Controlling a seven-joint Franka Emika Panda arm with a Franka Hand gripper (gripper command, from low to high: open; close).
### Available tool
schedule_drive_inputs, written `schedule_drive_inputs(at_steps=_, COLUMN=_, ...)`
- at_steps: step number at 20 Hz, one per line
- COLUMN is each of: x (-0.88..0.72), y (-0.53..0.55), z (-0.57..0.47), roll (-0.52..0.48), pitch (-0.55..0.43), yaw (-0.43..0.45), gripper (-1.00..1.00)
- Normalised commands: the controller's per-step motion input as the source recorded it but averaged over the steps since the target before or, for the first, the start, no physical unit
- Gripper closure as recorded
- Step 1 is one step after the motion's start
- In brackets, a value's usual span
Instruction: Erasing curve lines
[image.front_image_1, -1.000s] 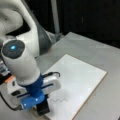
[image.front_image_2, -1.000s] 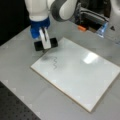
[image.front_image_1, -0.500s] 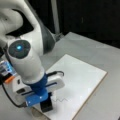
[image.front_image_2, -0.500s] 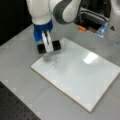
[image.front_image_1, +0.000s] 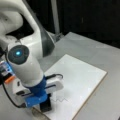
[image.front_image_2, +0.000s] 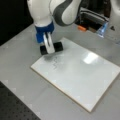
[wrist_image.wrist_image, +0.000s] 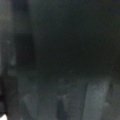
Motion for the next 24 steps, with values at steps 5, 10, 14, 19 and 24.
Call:
schedule_drive_inputs(at_steps=5, x=-0.12, y=0.01, z=-0.07, roll=0.087, pitch=-0.089, yaw=-0.182, gripper=1.00)
schedule_drive_inputs(at_steps=10, x=-0.12, y=0.03, z=-0.09, roll=0.081, pitch=-0.134, yaw=-0.207, gripper=1.00)
schedule_drive_inputs(at_steps=14, x=-0.12, y=0.05, z=-0.13, roll=0.066, pitch=-0.169, yaw=-0.207, gripper=1.00)
schedule_drive_inputs(at_steps=19, x=-0.12, y=0.05, z=-0.12, roll=0.043, pitch=-0.158, yaw=-0.175, gripper=1.00)
schedule_drive_inputs(at_steps=24, x=-0.12, y=0.06, z=-0.10, roll=0.022, pitch=-0.149, yaw=-0.163, gripper=1.00)
